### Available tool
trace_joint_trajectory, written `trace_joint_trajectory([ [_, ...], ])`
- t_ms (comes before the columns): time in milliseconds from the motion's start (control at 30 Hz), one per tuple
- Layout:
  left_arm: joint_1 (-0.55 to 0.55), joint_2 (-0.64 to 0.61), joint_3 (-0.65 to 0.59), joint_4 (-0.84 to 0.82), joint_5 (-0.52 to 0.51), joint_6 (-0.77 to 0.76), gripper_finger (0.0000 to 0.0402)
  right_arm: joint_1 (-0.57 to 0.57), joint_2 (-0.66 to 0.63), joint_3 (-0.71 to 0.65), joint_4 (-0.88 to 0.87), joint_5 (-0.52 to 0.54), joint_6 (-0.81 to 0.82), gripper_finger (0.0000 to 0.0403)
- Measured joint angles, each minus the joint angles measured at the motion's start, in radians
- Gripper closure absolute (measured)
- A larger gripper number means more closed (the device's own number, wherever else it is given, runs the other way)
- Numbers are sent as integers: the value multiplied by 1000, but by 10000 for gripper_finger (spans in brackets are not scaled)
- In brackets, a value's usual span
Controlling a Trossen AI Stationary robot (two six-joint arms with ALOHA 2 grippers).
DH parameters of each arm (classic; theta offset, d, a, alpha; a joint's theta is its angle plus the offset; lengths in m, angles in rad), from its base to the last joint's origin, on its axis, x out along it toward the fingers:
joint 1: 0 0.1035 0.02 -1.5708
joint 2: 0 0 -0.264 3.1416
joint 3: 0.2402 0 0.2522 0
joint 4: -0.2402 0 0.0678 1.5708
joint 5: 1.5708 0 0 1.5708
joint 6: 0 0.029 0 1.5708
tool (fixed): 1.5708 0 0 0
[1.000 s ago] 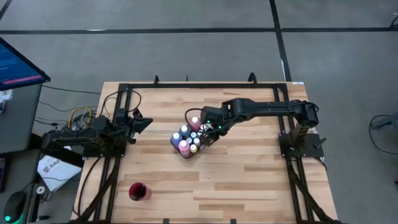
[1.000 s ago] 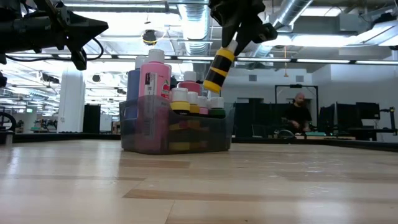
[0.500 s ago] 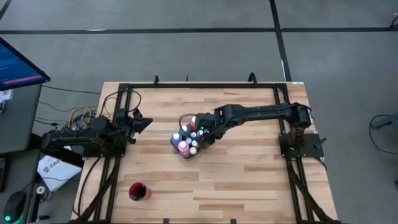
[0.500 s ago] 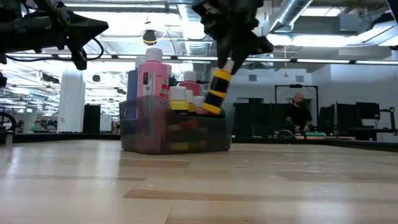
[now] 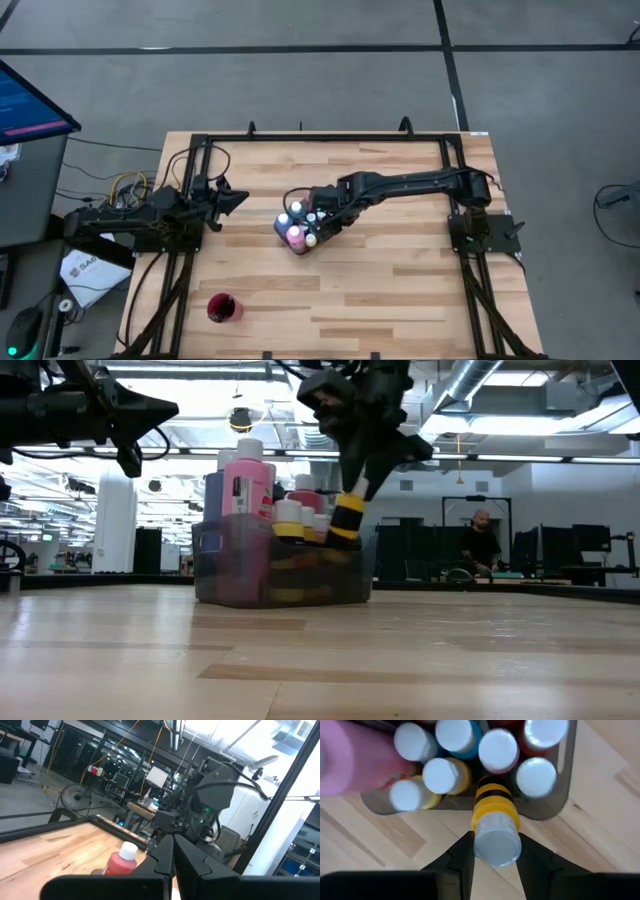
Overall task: Pick & Place Paint Supplies
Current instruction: Put the small yellow paint bottle into the black bin, then return to Home Position
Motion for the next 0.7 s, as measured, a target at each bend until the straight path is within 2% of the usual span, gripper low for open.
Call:
trace_joint_trajectory([
  [167, 0, 2, 0, -1, 1, 0, 398, 0, 27, -1, 17, 5, -8, 283],
  [433, 0, 9, 0, 9, 1, 0, 398, 0, 42, 2, 40, 4, -12, 230],
  [700, 0, 14, 0, 14, 2, 0, 398, -7, 26, 9, 39, 4, -49, 210],
])
